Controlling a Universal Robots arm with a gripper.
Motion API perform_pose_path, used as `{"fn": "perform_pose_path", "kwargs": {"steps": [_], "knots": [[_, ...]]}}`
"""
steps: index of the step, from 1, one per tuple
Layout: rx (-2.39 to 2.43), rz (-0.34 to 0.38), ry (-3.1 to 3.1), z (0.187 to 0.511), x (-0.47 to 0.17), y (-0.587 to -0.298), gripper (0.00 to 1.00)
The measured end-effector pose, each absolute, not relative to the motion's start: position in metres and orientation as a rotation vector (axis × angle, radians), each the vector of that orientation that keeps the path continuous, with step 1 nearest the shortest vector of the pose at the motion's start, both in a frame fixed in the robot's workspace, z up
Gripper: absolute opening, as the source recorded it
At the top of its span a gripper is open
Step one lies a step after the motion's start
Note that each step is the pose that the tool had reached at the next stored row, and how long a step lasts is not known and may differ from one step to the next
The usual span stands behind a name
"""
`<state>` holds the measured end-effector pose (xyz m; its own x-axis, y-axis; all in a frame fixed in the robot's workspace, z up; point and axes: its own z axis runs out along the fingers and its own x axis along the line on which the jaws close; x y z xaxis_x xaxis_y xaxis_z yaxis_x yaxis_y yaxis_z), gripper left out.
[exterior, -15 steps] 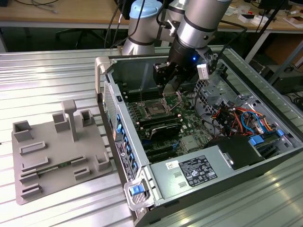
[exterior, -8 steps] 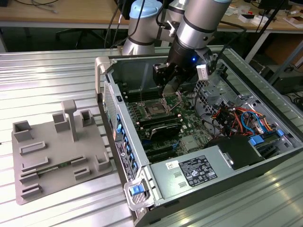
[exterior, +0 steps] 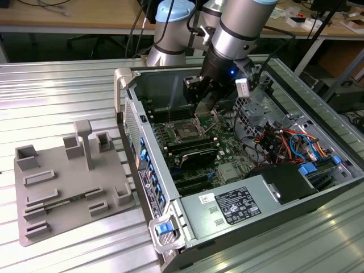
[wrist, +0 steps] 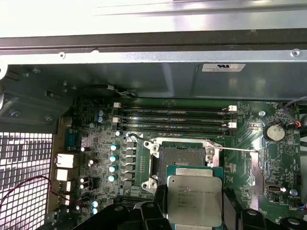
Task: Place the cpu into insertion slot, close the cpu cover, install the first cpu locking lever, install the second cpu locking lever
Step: 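Place the cpu into insertion slot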
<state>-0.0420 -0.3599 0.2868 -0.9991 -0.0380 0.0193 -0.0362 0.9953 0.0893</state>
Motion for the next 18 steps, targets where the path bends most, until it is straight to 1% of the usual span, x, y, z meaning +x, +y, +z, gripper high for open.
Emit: {"fn": "perform_pose_path", "kwargs": {"steps": [18], "knots": [[0.058,-0.139,-3.117,0.2819,-0.0428,-0.3599,0.55]]}}
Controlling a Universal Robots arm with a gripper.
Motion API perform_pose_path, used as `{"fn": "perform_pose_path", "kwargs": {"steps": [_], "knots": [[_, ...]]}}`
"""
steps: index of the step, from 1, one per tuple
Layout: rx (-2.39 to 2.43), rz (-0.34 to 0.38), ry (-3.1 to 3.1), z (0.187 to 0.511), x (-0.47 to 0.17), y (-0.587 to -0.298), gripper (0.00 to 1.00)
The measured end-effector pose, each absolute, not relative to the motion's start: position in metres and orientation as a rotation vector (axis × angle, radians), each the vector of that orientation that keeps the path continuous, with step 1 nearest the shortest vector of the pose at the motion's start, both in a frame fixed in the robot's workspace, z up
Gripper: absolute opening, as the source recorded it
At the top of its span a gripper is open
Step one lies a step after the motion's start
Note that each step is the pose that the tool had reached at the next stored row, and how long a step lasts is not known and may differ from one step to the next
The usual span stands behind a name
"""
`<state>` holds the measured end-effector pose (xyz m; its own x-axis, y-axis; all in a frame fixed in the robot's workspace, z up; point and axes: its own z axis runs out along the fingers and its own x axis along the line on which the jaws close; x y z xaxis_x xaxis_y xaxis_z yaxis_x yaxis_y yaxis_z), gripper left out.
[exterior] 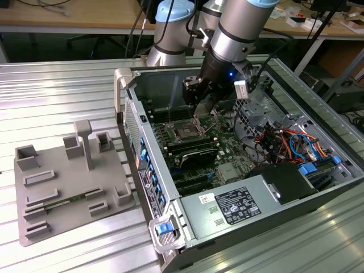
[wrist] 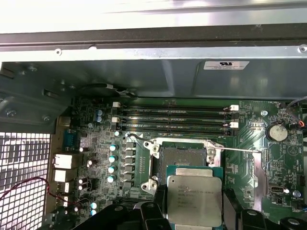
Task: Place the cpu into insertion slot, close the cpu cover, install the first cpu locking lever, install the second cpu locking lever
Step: 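Place the cpu into insertion slot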
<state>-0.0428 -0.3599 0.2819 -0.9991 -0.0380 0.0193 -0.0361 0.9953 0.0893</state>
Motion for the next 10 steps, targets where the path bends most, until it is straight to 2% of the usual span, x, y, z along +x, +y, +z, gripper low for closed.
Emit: {"fn": "perform_pose_path", "kwargs": {"steps": [10], "knots": [[0.058,-0.139,-3.117,0.2791,-0.0432,-0.3599,0.55]]}}
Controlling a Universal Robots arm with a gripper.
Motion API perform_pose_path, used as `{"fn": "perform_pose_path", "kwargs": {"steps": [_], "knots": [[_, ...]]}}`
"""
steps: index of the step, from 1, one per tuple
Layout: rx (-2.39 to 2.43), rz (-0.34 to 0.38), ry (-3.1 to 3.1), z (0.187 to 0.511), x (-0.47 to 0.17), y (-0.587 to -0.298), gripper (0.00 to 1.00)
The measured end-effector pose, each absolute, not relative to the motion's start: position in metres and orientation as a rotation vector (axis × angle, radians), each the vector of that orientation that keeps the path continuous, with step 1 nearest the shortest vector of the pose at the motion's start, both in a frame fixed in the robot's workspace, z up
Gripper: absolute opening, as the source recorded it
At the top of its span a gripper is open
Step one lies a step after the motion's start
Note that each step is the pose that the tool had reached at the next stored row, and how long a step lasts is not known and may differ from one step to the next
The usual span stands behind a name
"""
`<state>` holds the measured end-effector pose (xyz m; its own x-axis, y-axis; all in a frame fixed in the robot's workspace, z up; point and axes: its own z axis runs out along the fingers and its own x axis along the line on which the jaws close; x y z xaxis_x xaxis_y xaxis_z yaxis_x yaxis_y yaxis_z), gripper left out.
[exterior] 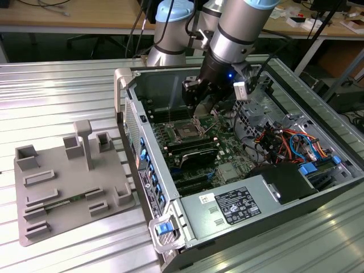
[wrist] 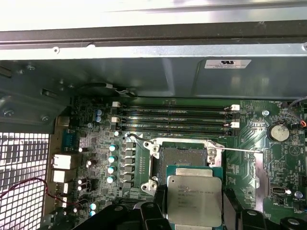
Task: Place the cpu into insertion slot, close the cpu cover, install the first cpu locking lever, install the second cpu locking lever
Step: 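Place the cpu into insertion slot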
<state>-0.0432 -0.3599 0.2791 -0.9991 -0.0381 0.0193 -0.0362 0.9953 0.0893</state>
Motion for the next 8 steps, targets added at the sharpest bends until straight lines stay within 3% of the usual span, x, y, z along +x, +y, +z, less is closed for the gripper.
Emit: {"fn": "perform_pose_path", "kwargs": {"steps": [8], "knots": [[0.058,-0.139,-3.117,0.2768,-0.0436,-0.3599,0.55]]}}
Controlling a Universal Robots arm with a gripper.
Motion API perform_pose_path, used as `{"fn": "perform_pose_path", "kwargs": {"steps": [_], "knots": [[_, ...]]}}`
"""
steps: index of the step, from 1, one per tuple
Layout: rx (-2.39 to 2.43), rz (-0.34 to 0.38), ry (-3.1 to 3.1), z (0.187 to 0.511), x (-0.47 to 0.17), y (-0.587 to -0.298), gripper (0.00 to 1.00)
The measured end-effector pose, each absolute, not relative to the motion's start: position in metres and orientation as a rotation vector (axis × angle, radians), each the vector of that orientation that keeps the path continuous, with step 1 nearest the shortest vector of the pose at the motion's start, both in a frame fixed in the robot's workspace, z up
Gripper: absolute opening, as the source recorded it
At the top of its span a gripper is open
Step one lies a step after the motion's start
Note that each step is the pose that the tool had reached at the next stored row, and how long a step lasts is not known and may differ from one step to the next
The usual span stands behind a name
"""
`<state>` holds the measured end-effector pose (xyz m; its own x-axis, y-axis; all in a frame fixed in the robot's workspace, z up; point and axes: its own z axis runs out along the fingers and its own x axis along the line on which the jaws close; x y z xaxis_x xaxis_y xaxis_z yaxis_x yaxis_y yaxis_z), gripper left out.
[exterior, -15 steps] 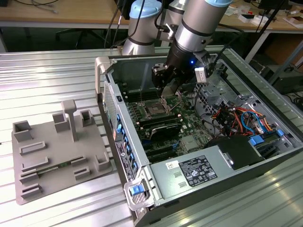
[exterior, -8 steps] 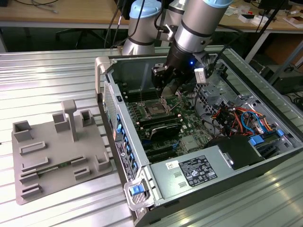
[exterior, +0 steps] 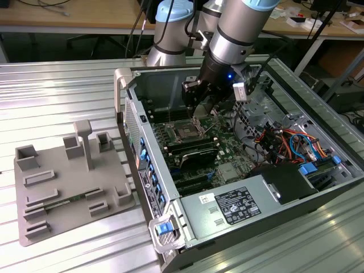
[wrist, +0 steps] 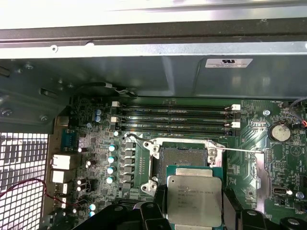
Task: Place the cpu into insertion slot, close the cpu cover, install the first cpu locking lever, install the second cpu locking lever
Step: 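Place the cpu into insertion slot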
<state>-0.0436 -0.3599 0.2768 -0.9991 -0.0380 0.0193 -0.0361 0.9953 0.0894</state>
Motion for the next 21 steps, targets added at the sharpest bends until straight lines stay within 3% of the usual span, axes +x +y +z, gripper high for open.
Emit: {"fn": "perform_pose_path", "kwargs": {"steps": [21], "knots": [[0.058,-0.139,-3.117,0.2705,-0.0438,-0.3599,0.55]]}}
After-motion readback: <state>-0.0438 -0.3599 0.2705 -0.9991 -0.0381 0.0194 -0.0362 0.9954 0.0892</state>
